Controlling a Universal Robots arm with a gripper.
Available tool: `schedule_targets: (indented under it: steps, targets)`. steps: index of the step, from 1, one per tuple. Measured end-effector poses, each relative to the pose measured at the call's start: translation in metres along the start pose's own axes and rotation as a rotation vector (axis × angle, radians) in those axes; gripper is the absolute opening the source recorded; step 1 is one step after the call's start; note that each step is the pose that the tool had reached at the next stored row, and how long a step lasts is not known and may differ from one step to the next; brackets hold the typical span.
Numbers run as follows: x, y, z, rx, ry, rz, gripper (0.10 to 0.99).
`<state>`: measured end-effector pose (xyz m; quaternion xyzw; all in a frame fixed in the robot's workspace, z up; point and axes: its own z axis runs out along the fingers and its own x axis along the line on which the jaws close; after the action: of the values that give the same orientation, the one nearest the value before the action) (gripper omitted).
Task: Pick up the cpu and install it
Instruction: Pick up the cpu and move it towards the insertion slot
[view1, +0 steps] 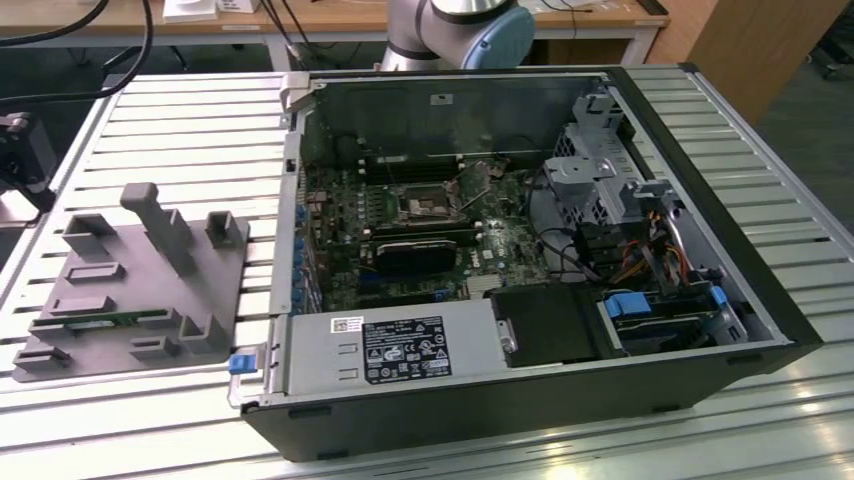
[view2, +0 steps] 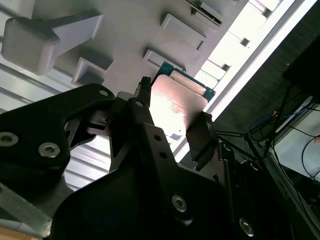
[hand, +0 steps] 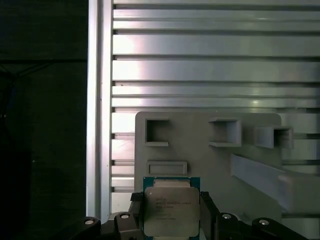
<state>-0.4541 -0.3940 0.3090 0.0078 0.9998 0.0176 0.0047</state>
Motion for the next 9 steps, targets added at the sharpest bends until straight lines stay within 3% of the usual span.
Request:
schedule_targets:
  steps: [9]
  targets:
    - [0.0,0.001,-0.0052,0.0,0.0,0.0,0.533]
